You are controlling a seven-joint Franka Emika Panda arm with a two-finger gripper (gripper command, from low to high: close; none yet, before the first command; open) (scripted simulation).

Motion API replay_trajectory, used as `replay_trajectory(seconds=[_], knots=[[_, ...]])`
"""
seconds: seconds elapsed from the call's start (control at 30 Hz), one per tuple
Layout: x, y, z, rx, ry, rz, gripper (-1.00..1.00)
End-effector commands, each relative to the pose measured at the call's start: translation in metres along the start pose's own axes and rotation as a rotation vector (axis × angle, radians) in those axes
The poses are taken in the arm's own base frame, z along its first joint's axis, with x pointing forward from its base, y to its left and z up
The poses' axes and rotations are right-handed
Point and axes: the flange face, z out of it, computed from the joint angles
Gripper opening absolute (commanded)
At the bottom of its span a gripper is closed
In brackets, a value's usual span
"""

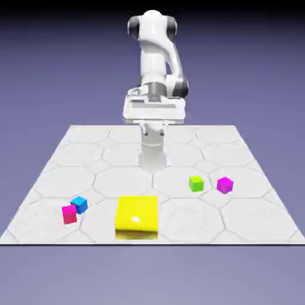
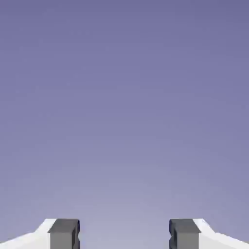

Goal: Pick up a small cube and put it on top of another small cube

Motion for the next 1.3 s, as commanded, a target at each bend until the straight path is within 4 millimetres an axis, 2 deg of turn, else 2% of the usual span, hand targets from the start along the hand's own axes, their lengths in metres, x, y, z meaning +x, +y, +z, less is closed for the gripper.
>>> replay_trajectory(seconds=[0.0,0.2,0.4,0.6,0.73,0.77,0.8,0.93,0.97,1.0,1.03,1.17,1.2,1.23,1.27], knots=[[0.007,0.009,0.011,-0.036,-0.023,0.022,0.00],[0.045,0.077,0.075,-0.245,-0.160,0.162,0.00],[0.069,0.165,0.128,-0.442,-0.300,0.309,0.00],[0.077,0.268,0.165,-0.624,-0.443,0.462,0.00],[0.073,0.340,0.179,-0.737,-0.538,0.566,0.00],[0.072,0.349,0.180,-0.751,-0.550,0.579,0.00],[0.072,0.349,0.180,-0.751,-0.550,0.579,0.00],[0.035,0.377,0.221,-0.750,-0.550,0.579,0.00],[0.029,0.381,0.225,-0.751,-0.550,0.579,0.00],[0.029,0.381,0.225,-0.751,-0.550,0.579,-1.00],[0.029,0.381,0.225,-0.751,-0.550,0.579,-1.00],[0.067,0.352,0.186,-0.750,-0.550,0.579,-1.00],[0.077,0.347,0.183,-0.758,-0.534,0.584,-1.00],[0.074,0.324,0.190,-0.743,-0.542,0.541,-1.00],[0.062,0.294,0.198,-0.713,-0.570,0.475,-1.00]])
